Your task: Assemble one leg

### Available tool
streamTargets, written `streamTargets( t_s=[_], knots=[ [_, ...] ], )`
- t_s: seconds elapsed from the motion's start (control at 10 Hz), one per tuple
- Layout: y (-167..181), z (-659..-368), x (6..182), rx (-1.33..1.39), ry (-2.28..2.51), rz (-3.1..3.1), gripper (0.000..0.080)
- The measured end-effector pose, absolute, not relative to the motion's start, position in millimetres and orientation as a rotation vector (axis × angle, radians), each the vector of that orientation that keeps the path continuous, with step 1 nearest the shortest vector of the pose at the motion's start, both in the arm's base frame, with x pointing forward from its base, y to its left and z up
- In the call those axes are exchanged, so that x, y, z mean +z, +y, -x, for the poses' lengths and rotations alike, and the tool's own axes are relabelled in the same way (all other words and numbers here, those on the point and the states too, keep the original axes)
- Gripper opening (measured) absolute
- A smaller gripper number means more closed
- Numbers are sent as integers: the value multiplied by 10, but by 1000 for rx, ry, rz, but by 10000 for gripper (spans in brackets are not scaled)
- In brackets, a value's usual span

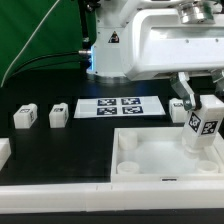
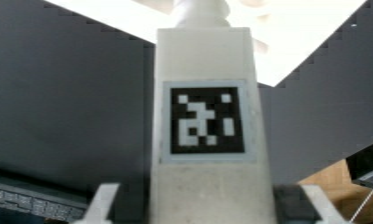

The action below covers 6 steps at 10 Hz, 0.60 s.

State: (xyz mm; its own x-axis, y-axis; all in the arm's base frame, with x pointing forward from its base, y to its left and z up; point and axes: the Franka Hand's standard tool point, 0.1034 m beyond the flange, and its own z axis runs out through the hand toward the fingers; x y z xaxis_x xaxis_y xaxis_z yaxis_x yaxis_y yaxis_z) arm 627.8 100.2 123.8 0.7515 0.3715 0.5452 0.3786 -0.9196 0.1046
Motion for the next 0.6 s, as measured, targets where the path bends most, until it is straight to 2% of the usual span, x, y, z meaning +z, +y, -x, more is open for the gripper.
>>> streamTargets(
  t_s=[0.4,0.6],
  knots=[
    [1174,-6218,1203,-855,-554,2916,294],
    [1153,-6254,1203,-914,-555,2904,294]
  ],
)
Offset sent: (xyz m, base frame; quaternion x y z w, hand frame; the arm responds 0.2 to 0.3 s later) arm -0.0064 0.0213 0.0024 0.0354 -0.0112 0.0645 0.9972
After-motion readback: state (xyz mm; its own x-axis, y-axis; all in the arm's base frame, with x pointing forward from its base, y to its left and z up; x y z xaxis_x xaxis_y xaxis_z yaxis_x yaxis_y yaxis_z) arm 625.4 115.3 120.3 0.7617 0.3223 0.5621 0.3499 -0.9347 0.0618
